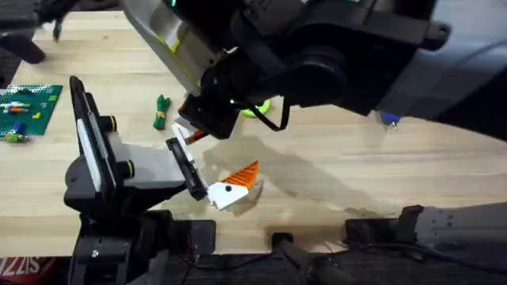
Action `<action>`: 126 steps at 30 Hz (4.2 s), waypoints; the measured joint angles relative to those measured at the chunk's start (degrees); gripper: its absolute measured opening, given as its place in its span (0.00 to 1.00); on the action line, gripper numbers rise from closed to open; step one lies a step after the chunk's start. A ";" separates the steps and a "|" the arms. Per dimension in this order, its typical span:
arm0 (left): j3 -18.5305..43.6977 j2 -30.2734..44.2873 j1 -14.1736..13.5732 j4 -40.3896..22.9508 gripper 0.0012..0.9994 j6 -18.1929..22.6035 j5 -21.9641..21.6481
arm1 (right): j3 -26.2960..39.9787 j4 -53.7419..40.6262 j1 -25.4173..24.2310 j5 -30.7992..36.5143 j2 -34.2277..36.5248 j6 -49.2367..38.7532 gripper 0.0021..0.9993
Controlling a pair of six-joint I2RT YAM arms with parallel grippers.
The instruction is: Pick up the gripper from the table and insert it into the empty holder that is missing its gripper. Then pick up a screw, insert it into the mounting hole, and use the screwdriver to tighten it. Finally, clean up the table by picking up the vegetable and placing it into the bucket.
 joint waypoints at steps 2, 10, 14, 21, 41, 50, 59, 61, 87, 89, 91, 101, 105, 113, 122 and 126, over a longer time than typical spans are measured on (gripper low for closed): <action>0.00 -0.02 0.00 0.00 0.99 0.02 0.00 | 0.00 0.14 0.00 0.00 0.00 0.26 0.00; 0.00 0.00 0.00 0.00 0.99 0.02 -0.01 | 0.00 0.18 0.00 0.00 0.00 1.05 0.00; 0.00 0.00 0.00 0.00 0.99 0.02 0.00 | 0.00 0.17 0.00 0.00 0.00 1.25 0.00; 0.00 0.00 -0.02 0.00 0.99 0.00 0.00 | 0.00 0.17 0.13 0.00 0.00 1.39 0.00; 0.00 -0.02 0.00 -0.04 0.99 -0.22 0.00 | 0.00 -0.96 1.27 0.04 0.00 1.56 0.00; 0.00 0.00 0.00 -0.04 0.99 -0.24 -0.02 | 0.00 -1.25 1.88 0.04 0.00 1.56 0.00; 0.00 -0.02 0.00 -0.04 0.99 -0.22 -0.02 | -0.02 -2.91 2.53 0.75 0.00 1.56 0.00; 0.00 -0.01 0.00 -0.04 0.99 -0.22 -0.05 | -0.02 -2.87 2.60 0.93 0.01 1.56 0.00; 0.00 0.11 0.11 -0.09 0.99 -1.14 -1.26 | 0.00 -0.67 2.62 1.67 2.14 1.59 0.02; 0.00 0.11 0.11 -0.07 0.99 -1.14 -1.31 | 0.00 -0.92 2.64 1.42 2.12 1.70 0.10; 0.00 0.11 0.11 -0.07 0.99 -1.15 -1.47 | 0.00 -0.93 2.67 1.30 2.14 1.83 0.20; 0.00 0.09 0.11 0.00 0.99 -1.07 -1.77 | 0.98 -1.66 1.38 3.69 2.09 1.76 0.74; 0.00 0.10 0.11 0.00 0.99 -1.01 -1.77 | 1.66 -1.76 1.43 3.60 2.10 1.76 0.77; 0.00 0.09 0.11 -0.01 0.99 -0.88 -1.89 | 1.87 -1.53 1.46 4.22 1.94 1.80 0.96; 0.00 0.09 0.00 0.02 0.99 -0.20 -1.20 | 2.29 -1.39 1.34 0.99 0.13 2.37 0.99; 0.00 0.09 0.00 0.02 0.61 0.00 -1.05 | 2.40 -1.60 0.38 0.73 0.04 3.30 0.99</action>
